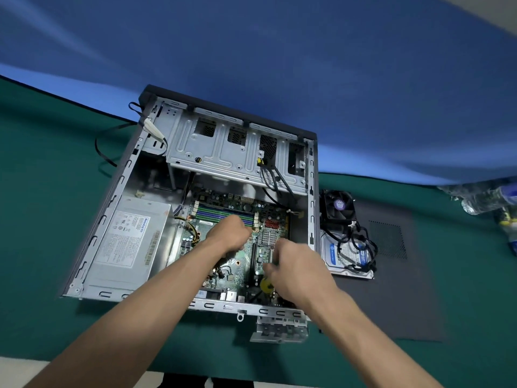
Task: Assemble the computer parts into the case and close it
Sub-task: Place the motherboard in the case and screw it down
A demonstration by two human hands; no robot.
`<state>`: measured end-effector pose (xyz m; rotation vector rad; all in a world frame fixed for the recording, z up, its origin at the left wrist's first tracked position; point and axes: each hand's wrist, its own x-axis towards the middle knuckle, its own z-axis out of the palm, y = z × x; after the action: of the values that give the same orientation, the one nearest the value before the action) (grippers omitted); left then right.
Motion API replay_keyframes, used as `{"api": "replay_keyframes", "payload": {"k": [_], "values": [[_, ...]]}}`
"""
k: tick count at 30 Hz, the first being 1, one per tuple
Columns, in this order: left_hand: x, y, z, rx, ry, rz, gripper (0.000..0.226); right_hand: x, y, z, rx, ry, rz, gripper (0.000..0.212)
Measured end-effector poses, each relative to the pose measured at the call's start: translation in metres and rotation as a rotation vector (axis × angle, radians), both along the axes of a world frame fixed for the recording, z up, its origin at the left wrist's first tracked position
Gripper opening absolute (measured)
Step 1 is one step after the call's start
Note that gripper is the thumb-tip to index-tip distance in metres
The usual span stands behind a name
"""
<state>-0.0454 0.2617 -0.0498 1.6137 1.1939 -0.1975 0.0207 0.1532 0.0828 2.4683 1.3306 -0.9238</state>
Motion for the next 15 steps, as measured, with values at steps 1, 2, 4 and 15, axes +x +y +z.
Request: {"api": "replay_keyframes", "payload": {"k": [1, 2, 4, 15], "values": [[-0.001, 0.000, 0.000, 0.008, 0.004, 0.002, 0.036, -0.002, 0.003, -0.001, 0.012, -0.069, 0.012, 0.020], [-0.002, 0.000, 0.000, 0.020, 0.008, 0.009, 0.037, -0.004, 0.007, -0.003, 0.004, -0.120, 0.036, 0.020], [-0.006, 0.001, 0.003, 0.077, 0.036, 0.032, 0.039, -0.008, 0.017, -0.006, -0.028, -0.165, 0.097, 0.021], [-0.032, -0.032, 0.040, 0.447, -0.010, 0.161, 0.037, -0.003, 0.015, -0.006, -0.316, -0.381, 0.769, 0.023]]}}
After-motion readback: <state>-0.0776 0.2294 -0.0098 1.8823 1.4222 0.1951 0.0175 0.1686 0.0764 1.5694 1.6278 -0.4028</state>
